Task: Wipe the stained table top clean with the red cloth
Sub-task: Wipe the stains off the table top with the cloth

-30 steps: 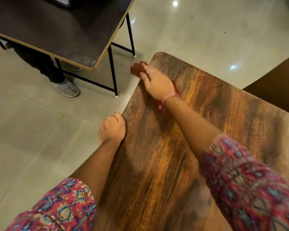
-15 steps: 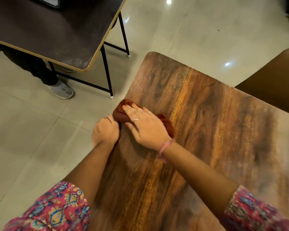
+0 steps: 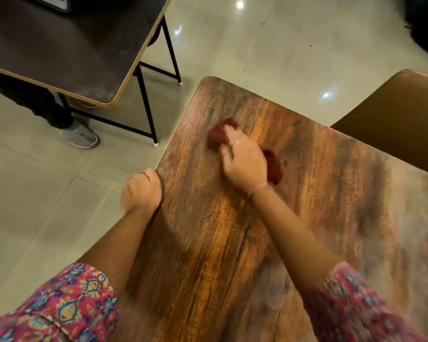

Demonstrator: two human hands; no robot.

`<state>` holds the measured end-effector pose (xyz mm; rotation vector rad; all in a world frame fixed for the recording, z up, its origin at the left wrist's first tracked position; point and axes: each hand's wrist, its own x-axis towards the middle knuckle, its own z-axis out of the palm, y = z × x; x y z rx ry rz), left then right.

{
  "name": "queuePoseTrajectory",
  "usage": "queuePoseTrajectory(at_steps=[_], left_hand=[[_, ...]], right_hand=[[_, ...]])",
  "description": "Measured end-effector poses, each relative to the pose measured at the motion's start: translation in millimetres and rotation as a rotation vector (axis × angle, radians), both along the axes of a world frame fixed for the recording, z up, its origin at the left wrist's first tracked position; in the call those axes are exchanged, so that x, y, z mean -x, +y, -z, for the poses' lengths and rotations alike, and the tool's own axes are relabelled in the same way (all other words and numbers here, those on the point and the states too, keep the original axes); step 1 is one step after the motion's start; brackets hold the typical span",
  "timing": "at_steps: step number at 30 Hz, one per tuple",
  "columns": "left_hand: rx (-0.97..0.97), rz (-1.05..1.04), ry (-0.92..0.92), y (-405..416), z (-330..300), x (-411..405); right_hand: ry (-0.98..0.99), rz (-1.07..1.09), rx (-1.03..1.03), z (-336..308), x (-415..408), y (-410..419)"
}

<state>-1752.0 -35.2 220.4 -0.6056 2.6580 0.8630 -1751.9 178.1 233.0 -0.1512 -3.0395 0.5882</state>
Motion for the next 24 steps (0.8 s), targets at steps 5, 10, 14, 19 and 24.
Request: queuePoseTrajectory(at_steps=[5, 10, 14, 19, 24], left_hand=[[0.002, -0.012, -0.013, -0.7, 1.6, -0.1], [0.017, -0.012, -0.001, 0.7, 3.6, 0.5], [0.023, -0.001, 0.012, 0.3, 5.5, -0.9], [0.008, 0.001, 0.019, -0.5, 7.3, -2.1], [-0.023, -0.008, 0.017, -2.3, 10.8, -1.3]], right_hand=[[-0.085, -0.645, -0.097, -6.5, -95.3, 20.3], [-0.071, -0.042, 0.025, -11.7, -57.8, 106.5], [-0.025, 0.529, 0.025, -9.1, -24.6, 85.4], [0.003, 0.102, 0.015, -2.2, -116.6, -38.0], [-0.107, -0.466, -0.042, -4.2, -250.9, -48.2]])
